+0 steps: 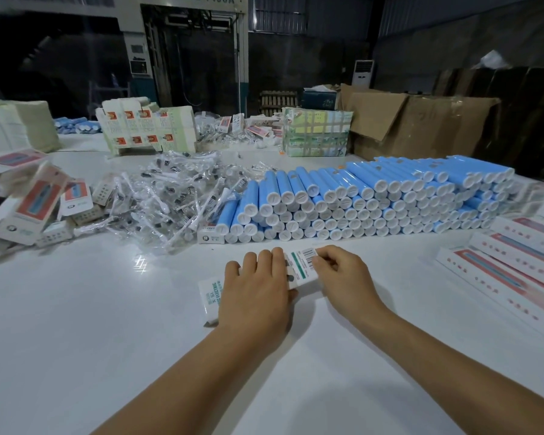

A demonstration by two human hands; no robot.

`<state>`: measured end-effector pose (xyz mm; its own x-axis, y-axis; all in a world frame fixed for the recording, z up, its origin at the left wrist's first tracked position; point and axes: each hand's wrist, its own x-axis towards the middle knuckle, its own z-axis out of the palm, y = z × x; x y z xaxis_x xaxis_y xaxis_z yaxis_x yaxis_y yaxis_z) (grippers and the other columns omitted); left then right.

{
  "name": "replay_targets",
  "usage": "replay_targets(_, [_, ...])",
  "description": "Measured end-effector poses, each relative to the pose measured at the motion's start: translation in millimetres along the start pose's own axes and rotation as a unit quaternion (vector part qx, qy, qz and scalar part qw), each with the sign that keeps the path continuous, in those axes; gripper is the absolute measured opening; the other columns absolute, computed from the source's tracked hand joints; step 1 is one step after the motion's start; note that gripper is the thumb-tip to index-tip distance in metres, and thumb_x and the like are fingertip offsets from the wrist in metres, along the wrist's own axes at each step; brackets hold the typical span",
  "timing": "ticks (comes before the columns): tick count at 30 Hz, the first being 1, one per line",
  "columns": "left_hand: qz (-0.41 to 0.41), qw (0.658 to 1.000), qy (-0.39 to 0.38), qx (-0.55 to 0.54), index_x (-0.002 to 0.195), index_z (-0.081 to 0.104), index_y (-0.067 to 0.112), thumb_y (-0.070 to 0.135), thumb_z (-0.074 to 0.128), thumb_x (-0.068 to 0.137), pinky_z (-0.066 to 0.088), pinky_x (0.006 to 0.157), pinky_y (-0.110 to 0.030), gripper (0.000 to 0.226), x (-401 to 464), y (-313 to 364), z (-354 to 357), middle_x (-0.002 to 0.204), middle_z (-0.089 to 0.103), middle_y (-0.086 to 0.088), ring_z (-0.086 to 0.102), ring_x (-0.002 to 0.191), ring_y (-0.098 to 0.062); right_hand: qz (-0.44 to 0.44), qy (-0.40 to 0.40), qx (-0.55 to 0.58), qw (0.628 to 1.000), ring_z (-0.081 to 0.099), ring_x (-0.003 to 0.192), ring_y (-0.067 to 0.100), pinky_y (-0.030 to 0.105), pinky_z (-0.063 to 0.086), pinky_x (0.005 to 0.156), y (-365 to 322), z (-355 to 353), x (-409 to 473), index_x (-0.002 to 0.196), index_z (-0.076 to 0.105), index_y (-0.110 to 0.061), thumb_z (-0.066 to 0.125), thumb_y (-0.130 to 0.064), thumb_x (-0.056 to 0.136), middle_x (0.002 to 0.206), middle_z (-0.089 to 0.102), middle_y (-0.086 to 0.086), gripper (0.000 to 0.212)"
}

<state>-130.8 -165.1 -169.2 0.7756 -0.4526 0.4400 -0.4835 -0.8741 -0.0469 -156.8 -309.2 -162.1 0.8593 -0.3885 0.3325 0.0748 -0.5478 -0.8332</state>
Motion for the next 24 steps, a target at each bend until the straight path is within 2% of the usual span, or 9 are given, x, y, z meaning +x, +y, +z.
replay_targets(3, [-0.011, 1.0, 0.018, -0.021, 0.142, 0.025, 0.013, 0.054, 0.038, 0.091, 0.03, 0.087, -0.038, 0.067, 1, -3, 0, 0.126, 0.045, -0.001, 0.042, 0.108, -0.024, -0.036, 0.118, -0.005, 0.992, 0.053, 0.09, 0.007, 0.013, 0.044, 0.078, 0, -7, 5, 0.107, 0.062, -0.026, 0.067, -0.02, 0.086, 0.103, 0.047, -0.012, 0.022])
replay_targets(5, [-0.019, 0.999, 0.036, -0.032, 0.142, 0.027, 0.013, 0.056, 0.035, 0.091, 0.032, 0.086, -0.038, 0.068, 1, -5, -2, 0.125, 0.047, -0.001, 0.043, 0.107, -0.023, 0.067, 0.158, 0.164, 0.972, 0.056, 0.098, 0.011, 0.02, 0.047, 0.082, 2, -11, 12, 0.117, 0.052, -0.028, 0.068, -0.02, 0.086, 0.116, 0.05, -0.006, 0.036])
replay_targets(6, [-0.021, 0.998, 0.039, -0.034, 0.143, 0.027, 0.012, 0.058, 0.03, 0.09, 0.032, 0.086, -0.038, 0.07, 2, -6, -2, 0.126, 0.047, -0.002, 0.043, 0.108, -0.024, 0.153, 0.122, 0.315, 0.929, 0.061, 0.103, 0.02, 0.029, 0.051, 0.085, 0, -11, 15, 0.121, 0.052, -0.021, 0.067, -0.02, 0.087, 0.119, 0.057, 0.003, 0.037])
replay_targets(8, [-0.018, 0.999, 0.031, -0.036, 0.145, 0.027, 0.011, 0.061, 0.022, 0.088, 0.032, 0.088, -0.038, 0.076, 3, -5, -3, 0.129, 0.047, -0.003, 0.044, 0.111, -0.025, 0.297, -0.023, 0.534, 0.791, 0.067, 0.098, 0.032, 0.044, 0.055, 0.081, -2, -8, 13, 0.12, 0.057, -0.006, 0.063, -0.024, 0.086, 0.112, 0.068, 0.018, 0.04])
replay_targets(10, [-0.01, 0.999, 0.028, -0.04, 0.145, 0.028, 0.01, 0.06, 0.032, 0.09, 0.031, 0.088, -0.038, 0.074, 4, -1, -3, 0.129, 0.048, -0.003, 0.044, 0.111, -0.025, 0.312, -0.106, 0.577, 0.747, 0.071, 0.088, 0.032, 0.044, 0.059, 0.072, -6, -5, 9, 0.108, 0.062, -0.001, 0.062, -0.026, 0.079, 0.104, 0.07, 0.021, 0.039])
replay_targets(14, [-0.004, 0.998, 0.048, -0.047, 0.137, 0.041, 0.008, 0.054, 0.049, 0.089, 0.037, 0.082, -0.039, 0.068, 0, 4, -6, 0.119, 0.055, -0.005, 0.05, 0.101, -0.026, 0.191, -0.072, 0.524, 0.827, 0.071, 0.082, 0.023, 0.035, 0.059, 0.064, -4, 4, 7, 0.106, 0.062, -0.003, 0.058, -0.008, 0.085, 0.092, 0.073, 0.014, 0.022])
replay_targets(18, [0.008, 0.997, 0.067, -0.039, 0.132, 0.047, 0.007, 0.056, 0.051, 0.085, 0.041, 0.078, -0.04, 0.069, 0, 5, -4, 0.113, 0.058, -0.004, 0.053, 0.095, -0.026, 0.04, 0.007, 0.19, 0.981, 0.069, 0.073, 0.012, 0.029, 0.056, 0.056, 1, 2, -1, 0.088, 0.064, -0.019, 0.051, -0.01, 0.095, 0.077, 0.071, 0.0, 0.018])
replay_targets(21, [0.031, 0.996, 0.084, -0.027, 0.126, 0.054, 0.004, 0.056, 0.047, 0.081, 0.043, 0.071, -0.041, 0.069, -2, 5, -2, 0.104, 0.061, -0.006, 0.055, 0.086, -0.027, -0.077, 0.003, -0.055, 0.996, 0.064, 0.076, 0.009, 0.029, 0.055, 0.067, 9, 3, -5, 0.108, 0.062, -0.011, 0.041, -0.018, 0.1, 0.088, 0.068, -0.001, 0.023])
replay_targets(24, [0.035, 0.995, 0.088, -0.022, 0.125, 0.055, 0.004, 0.055, 0.046, 0.083, 0.044, 0.07, -0.042, 0.067, -3, 3, -1, 0.103, 0.061, -0.006, 0.056, 0.085, -0.027, -0.033, -0.007, 0.028, 0.999, 0.067, 0.083, 0.017, 0.037, 0.058, 0.072, 8, 2, -6, 0.112, 0.063, -0.011, 0.041, -0.022, 0.101, 0.093, 0.07, 0.002, 0.027])
